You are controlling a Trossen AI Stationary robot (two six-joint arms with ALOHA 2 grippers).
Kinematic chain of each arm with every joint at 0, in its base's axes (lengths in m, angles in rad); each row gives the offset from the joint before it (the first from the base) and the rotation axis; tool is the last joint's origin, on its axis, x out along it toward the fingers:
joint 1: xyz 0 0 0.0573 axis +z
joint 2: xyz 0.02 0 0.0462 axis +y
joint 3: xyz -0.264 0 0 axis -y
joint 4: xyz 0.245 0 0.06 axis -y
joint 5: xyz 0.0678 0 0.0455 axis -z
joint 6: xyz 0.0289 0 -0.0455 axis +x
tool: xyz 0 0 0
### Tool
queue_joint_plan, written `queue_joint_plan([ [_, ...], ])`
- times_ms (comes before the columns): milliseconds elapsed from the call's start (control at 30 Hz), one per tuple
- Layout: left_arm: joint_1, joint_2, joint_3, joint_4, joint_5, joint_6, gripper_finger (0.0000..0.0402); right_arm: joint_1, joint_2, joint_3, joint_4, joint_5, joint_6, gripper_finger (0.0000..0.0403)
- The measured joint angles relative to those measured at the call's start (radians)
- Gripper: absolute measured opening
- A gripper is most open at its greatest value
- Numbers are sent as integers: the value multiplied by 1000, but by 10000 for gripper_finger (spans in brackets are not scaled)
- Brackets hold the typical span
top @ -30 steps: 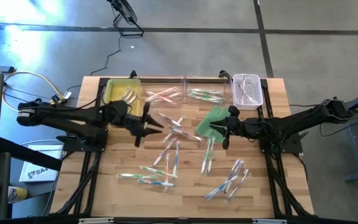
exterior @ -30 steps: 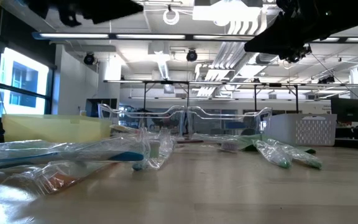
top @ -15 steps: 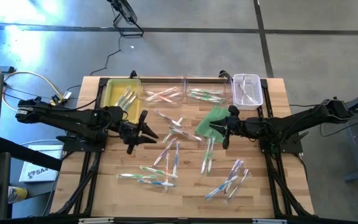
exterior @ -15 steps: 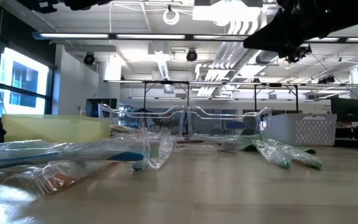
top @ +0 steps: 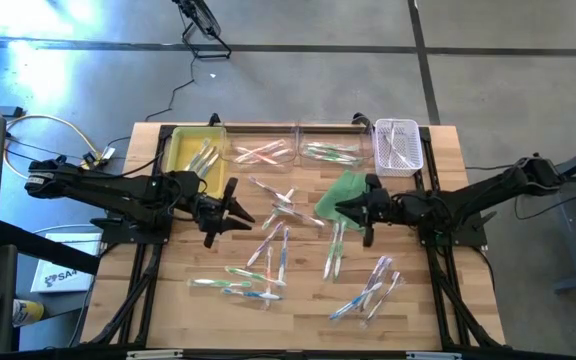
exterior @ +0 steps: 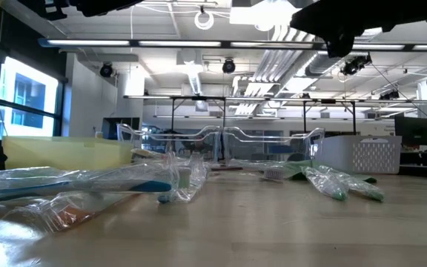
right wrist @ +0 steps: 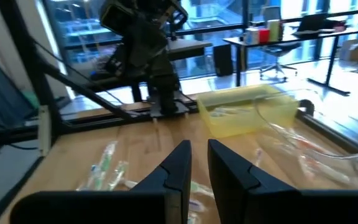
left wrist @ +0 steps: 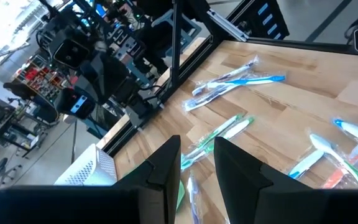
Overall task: Pick & Place Toothbrushes
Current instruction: Put the purple toothbrush into the white bin
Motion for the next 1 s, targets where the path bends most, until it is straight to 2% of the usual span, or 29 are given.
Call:
queue_joint_plan([
  [300,0,0,0,1,-2,-4,93,29,211,140,-6,82,-103,45],
  [567,0,0,0,1,-2,-4,93,8,411,154,-5,82,-105,45],
  [667,0,0,0,1,-2,-5,93,8,451,154,1,69,-98,45],
  [833,0,0,0,2,-1,-29,93,3,488,154,35,-17,-71,45],
  [1000,0,0,0,2,-1,-116,93,-14,499,155,51,13,11,46],
])
